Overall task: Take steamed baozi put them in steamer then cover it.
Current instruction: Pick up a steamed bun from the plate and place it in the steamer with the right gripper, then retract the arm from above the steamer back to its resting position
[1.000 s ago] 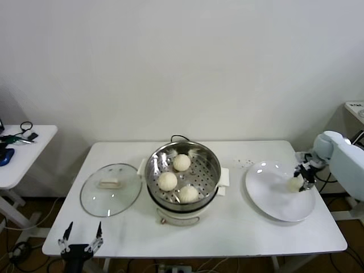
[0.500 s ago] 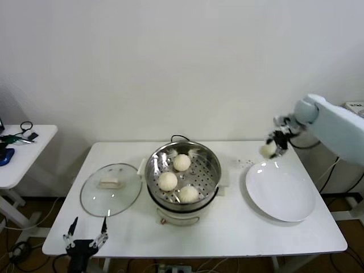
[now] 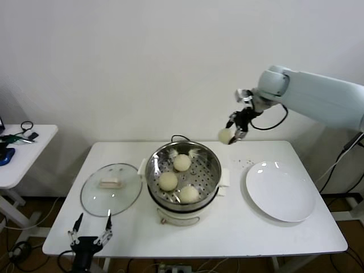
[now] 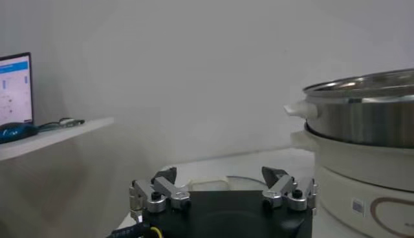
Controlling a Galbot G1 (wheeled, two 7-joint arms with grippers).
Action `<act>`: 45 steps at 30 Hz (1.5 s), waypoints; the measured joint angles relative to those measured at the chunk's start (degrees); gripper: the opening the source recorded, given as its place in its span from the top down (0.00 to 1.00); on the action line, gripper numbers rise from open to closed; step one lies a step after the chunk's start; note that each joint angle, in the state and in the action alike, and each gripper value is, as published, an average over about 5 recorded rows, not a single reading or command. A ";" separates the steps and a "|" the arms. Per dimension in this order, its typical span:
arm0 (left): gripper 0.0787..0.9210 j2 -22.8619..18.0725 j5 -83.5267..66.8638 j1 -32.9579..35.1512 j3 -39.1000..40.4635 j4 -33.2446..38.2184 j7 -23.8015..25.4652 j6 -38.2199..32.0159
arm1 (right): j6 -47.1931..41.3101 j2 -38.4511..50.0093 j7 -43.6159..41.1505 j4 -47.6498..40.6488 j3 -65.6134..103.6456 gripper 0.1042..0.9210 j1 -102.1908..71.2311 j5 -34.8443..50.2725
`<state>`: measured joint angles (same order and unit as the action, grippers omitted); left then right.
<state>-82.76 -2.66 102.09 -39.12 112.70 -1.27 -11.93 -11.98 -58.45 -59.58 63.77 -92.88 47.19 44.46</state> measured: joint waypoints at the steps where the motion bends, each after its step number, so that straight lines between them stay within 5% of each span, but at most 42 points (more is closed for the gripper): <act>1: 0.12 0.07 -0.09 0.03 0.08 0.04 0.00 -0.07 | -0.43 -0.51 0.38 0.84 -1.02 0.33 0.60 1.12; 14: 0.12 0.89 -0.96 -0.15 -0.13 0.70 0.02 -0.34 | -3.90 -6.05 5.67 7.80 -7.46 0.33 1.31 7.89; 33: 0.12 1.21 -1.74 -1.21 -0.85 -0.96 0.03 -0.26 | -4.10 -11.67 6.83 4.24 -8.85 0.32 -4.83 7.39; 45: 0.12 1.22 -1.66 -1.38 -0.77 -1.21 0.05 -0.27 | -4.22 -11.96 6.90 3.49 -7.95 0.12 -5.70 6.94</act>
<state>-81.54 -4.32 100.71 -39.89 111.49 -1.23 -12.20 -16.20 -70.42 -52.68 67.26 -100.82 41.48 51.41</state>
